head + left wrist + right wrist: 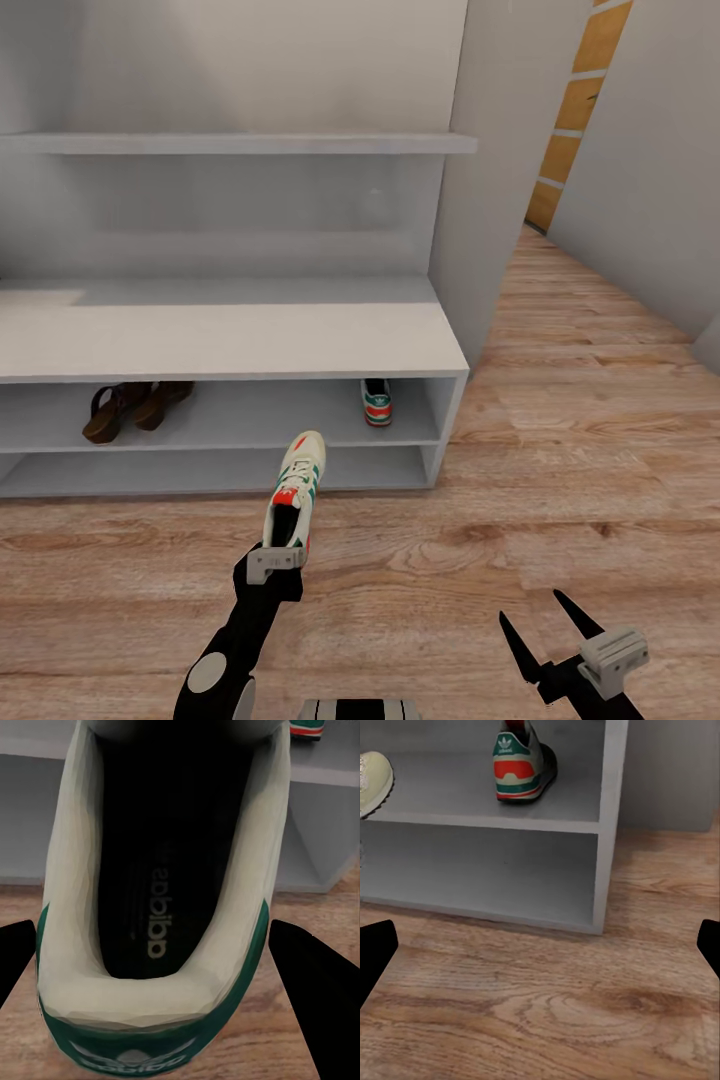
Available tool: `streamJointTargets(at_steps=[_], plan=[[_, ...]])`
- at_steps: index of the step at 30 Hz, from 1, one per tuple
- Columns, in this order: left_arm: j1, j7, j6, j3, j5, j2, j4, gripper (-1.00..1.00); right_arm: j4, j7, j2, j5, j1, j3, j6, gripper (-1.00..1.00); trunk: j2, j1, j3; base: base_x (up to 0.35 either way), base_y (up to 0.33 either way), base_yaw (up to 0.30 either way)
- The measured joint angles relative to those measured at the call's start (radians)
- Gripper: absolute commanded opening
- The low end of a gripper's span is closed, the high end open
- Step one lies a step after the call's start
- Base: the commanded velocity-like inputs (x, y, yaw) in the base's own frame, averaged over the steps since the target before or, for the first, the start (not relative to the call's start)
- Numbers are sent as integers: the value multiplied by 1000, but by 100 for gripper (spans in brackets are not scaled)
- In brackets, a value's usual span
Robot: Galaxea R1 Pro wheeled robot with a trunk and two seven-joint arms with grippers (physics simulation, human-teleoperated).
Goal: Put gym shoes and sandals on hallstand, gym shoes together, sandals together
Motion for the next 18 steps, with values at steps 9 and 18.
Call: streamJointTargets(at_steps=[9,18], plan=[[0,-1,1,1,0,1,0,-100,0,0,0,0,0,8,0,100,0,0,0,176,-71,0],[-6,0,53,9,11,-2,-2,-100,0,0,0,0,0,10,1,100,0,0,0,40,-17,0]])
